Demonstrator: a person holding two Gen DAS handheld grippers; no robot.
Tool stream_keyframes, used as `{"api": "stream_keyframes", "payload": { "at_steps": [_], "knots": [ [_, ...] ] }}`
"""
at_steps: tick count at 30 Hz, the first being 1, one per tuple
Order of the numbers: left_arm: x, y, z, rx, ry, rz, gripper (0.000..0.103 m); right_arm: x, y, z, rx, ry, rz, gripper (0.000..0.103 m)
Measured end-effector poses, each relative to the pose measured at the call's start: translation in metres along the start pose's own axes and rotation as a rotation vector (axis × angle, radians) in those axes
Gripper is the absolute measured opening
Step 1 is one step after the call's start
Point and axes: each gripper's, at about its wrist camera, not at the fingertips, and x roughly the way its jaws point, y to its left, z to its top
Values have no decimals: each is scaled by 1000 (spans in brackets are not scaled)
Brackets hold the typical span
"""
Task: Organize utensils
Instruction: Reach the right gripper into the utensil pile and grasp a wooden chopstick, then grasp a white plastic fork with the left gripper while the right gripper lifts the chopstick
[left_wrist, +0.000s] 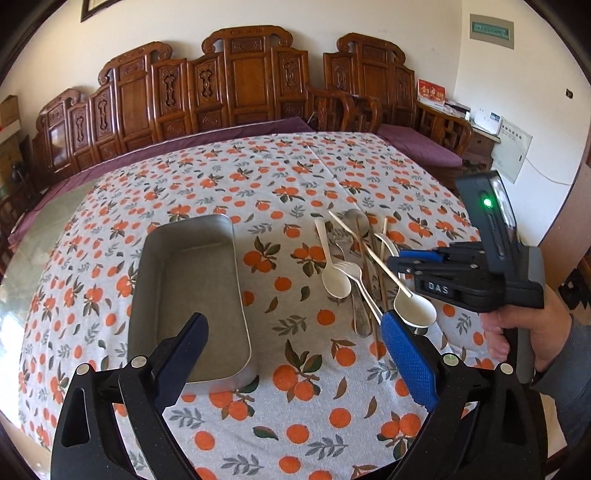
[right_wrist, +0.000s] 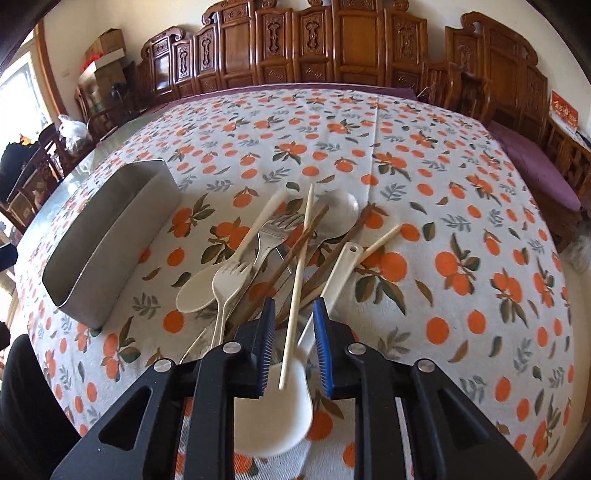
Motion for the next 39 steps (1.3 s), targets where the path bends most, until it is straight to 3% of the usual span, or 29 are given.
{"api": "stream_keyframes", "payload": {
  "at_steps": [6,11,16,17,28,36,39],
  "knots": [
    [11,-1,-5,-4,29,0,91,10,2,6,-18,17,9,15],
    [13,-3,-7,-2,33,-2,91,14,7,12,-58,23,-2,14],
    [17,-6,-10,5,45,-2,91,29,5,15,-64,85,-49,11],
    [17,-6,-10,7,47,-1,91,29,5,14,-66,83,-46,7],
    [30,-21,-6,29,65,-23,91,-23,-14,11,-17,-8,-43,6],
    [57,-45,3,25,100,-78,72,-62,-43,-13,61,-75,-50,6],
    [77,-52,7,6,136,-93,60,-66,-53,-21,94,-85,-40,6]
  ]
}}
